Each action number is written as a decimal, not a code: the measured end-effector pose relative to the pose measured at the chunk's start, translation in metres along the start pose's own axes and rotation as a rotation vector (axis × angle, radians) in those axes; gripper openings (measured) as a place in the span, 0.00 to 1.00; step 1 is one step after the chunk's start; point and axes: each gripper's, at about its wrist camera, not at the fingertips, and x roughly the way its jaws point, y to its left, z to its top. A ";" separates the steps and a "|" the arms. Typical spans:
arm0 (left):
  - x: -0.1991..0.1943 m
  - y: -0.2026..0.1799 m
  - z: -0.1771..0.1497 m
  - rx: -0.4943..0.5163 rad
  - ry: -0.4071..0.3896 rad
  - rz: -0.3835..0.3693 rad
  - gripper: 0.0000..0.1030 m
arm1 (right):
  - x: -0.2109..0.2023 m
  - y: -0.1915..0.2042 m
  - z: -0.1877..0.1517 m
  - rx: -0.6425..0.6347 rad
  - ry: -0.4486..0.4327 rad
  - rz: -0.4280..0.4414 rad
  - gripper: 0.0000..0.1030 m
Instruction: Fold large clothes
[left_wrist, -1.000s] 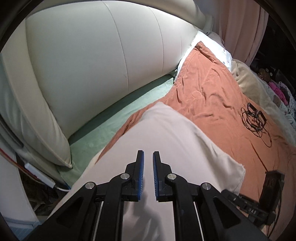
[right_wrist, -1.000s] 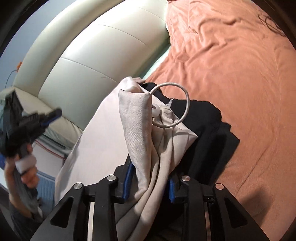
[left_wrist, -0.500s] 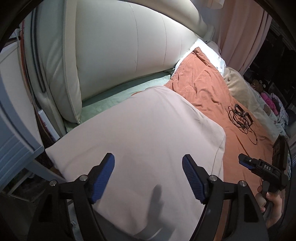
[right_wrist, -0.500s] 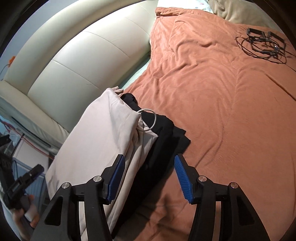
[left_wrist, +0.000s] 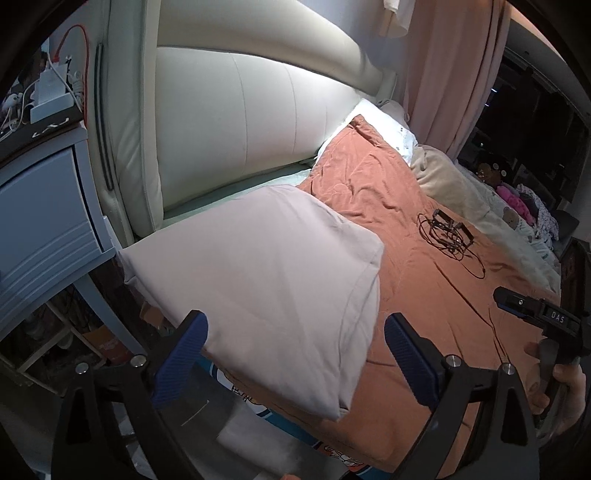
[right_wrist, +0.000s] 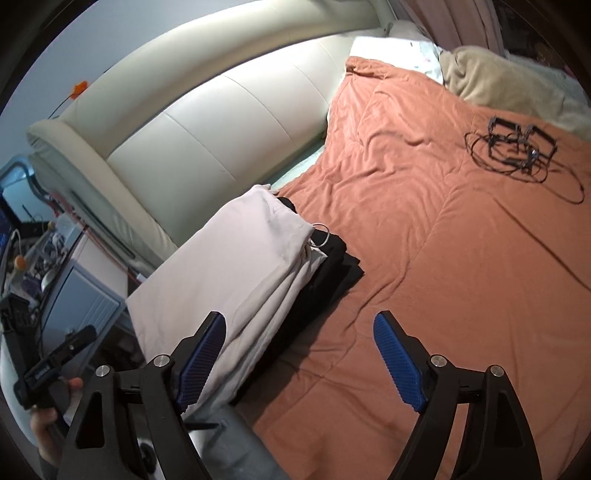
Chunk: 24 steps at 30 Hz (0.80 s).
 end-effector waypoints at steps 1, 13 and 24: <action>-0.007 -0.007 -0.005 0.006 -0.007 -0.005 0.96 | -0.007 0.000 -0.002 -0.006 -0.008 -0.003 0.87; -0.061 -0.064 -0.049 0.063 -0.102 -0.066 0.99 | -0.116 -0.021 -0.038 -0.046 -0.125 -0.136 1.00; -0.096 -0.107 -0.096 0.143 -0.145 -0.151 0.99 | -0.198 -0.063 -0.098 0.016 -0.222 -0.215 1.00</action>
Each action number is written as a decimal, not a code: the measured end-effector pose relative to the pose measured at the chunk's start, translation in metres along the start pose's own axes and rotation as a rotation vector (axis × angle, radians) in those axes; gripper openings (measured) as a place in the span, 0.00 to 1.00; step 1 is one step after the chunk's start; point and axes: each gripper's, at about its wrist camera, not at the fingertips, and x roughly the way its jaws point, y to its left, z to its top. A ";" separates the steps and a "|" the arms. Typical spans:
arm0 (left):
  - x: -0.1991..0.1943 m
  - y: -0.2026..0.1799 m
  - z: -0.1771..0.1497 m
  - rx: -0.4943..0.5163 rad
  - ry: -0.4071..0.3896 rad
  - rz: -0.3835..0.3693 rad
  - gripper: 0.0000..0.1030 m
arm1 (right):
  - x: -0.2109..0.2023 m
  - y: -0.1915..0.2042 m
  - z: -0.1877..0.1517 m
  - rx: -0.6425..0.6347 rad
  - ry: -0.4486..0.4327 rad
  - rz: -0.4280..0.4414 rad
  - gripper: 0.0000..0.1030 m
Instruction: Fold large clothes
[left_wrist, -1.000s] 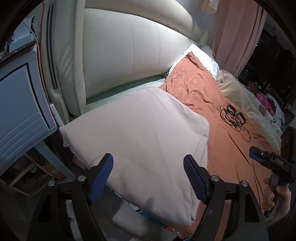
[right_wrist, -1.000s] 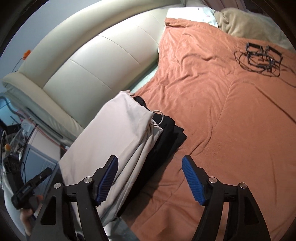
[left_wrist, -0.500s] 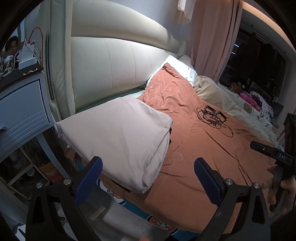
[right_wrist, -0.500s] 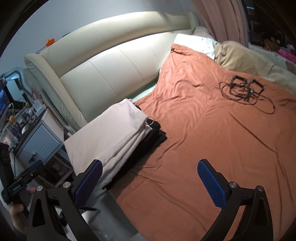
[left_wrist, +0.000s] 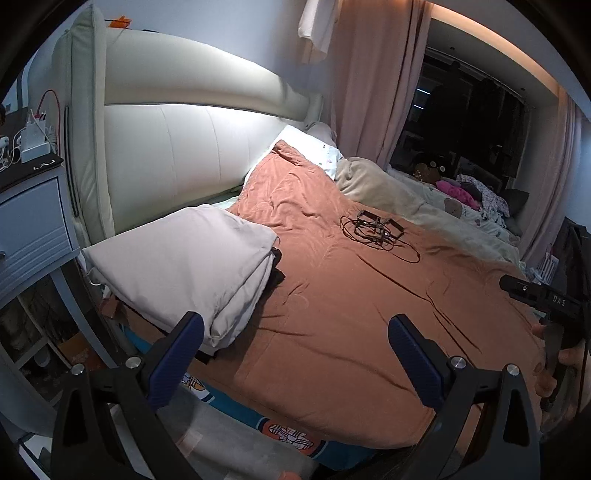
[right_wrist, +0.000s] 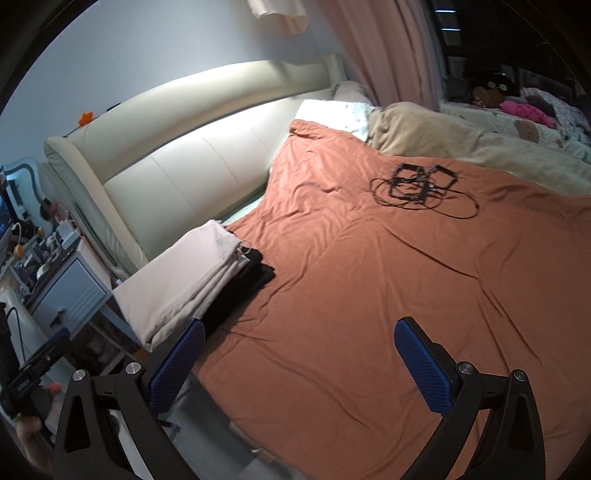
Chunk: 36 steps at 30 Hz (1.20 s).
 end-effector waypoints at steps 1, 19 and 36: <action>-0.003 -0.005 -0.005 0.015 -0.002 -0.010 0.99 | -0.007 -0.004 -0.004 0.003 -0.011 -0.008 1.00; -0.070 -0.052 -0.074 0.159 -0.045 -0.110 0.99 | -0.145 -0.010 -0.105 -0.039 -0.165 -0.196 1.00; -0.142 -0.077 -0.137 0.260 -0.135 -0.137 0.99 | -0.221 -0.004 -0.207 0.006 -0.234 -0.260 1.00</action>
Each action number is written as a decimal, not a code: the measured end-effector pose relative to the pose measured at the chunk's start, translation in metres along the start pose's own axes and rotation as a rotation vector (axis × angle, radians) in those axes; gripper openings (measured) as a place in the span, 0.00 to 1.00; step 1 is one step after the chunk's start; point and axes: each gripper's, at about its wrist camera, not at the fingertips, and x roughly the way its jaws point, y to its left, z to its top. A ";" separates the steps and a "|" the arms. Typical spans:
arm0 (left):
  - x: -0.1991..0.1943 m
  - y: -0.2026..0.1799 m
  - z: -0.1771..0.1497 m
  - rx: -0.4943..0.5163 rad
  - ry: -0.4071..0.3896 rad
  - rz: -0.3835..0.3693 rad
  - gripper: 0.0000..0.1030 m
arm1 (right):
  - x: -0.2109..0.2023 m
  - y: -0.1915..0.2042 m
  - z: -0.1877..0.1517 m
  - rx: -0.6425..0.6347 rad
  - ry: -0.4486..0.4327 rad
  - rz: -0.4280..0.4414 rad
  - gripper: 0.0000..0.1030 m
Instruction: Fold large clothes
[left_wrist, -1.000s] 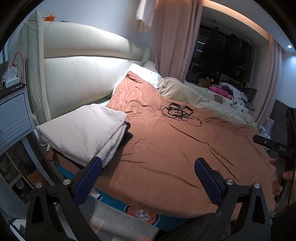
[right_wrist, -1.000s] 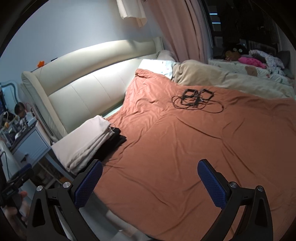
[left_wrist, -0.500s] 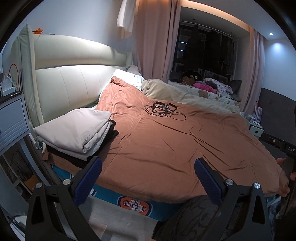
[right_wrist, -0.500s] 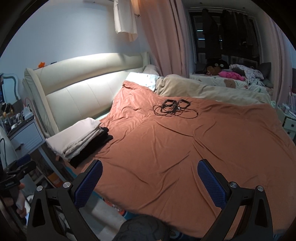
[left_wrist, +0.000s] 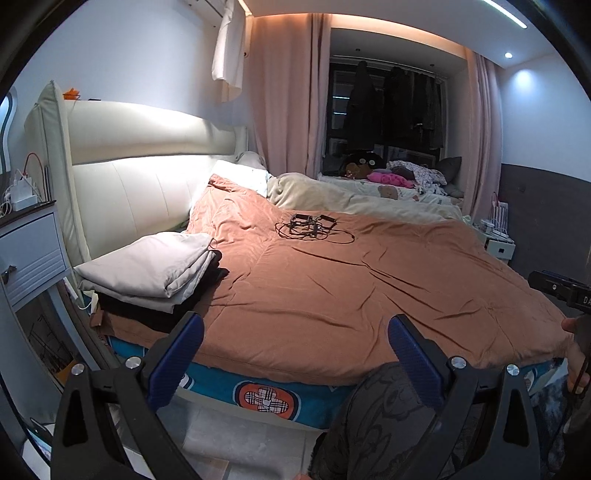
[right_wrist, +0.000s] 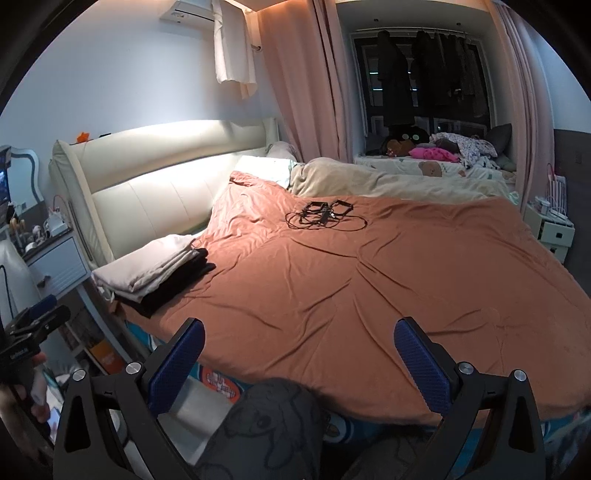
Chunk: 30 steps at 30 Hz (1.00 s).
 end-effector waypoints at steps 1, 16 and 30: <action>-0.003 -0.005 -0.002 0.013 -0.004 -0.003 0.99 | -0.004 -0.001 -0.005 0.007 -0.003 -0.006 1.00; -0.033 -0.037 -0.008 0.054 -0.101 -0.026 0.99 | -0.035 -0.016 -0.040 0.056 -0.058 -0.046 1.00; -0.038 -0.031 -0.005 0.009 -0.098 -0.024 0.99 | -0.042 -0.012 -0.042 0.032 -0.085 -0.045 1.00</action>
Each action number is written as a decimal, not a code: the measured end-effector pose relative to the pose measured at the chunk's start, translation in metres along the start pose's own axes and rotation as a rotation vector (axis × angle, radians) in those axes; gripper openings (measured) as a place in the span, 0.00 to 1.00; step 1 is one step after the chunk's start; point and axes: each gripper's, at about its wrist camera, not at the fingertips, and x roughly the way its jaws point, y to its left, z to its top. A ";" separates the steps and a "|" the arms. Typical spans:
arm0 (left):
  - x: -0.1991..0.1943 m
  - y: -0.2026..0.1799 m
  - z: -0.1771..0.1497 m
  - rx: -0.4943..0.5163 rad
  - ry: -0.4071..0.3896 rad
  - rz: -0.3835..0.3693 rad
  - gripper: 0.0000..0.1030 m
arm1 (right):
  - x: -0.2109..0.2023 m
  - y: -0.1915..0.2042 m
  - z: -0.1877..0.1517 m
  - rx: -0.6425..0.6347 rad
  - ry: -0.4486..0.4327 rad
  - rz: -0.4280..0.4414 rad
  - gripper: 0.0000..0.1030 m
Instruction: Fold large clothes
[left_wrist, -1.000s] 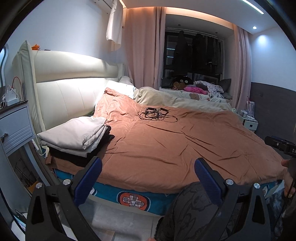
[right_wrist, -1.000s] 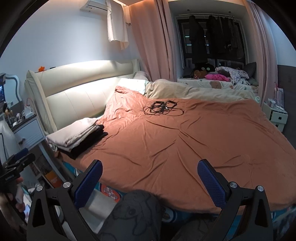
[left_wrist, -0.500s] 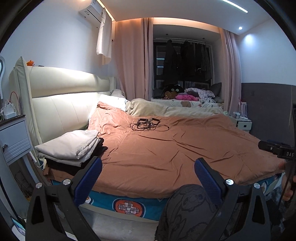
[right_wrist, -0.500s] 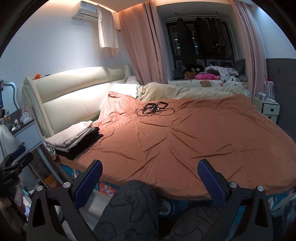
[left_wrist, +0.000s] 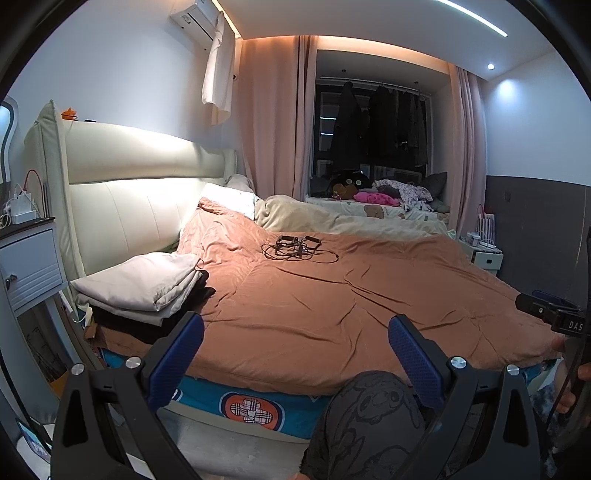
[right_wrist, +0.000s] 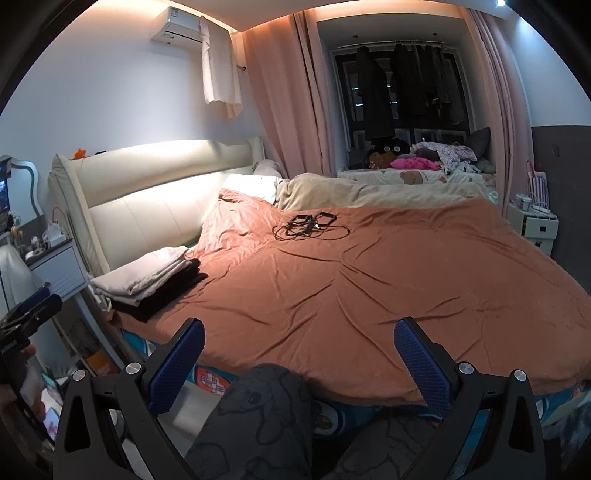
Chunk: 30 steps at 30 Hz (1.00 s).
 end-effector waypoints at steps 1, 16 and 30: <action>-0.001 -0.001 0.000 0.002 -0.004 0.007 0.99 | 0.000 0.000 0.000 0.002 0.001 0.001 1.00; 0.001 -0.004 0.000 0.000 0.009 0.000 0.99 | 0.000 -0.010 0.000 0.016 0.002 0.002 1.00; -0.003 -0.001 0.000 -0.016 0.005 0.005 0.99 | -0.002 -0.012 -0.004 0.024 -0.005 0.002 1.00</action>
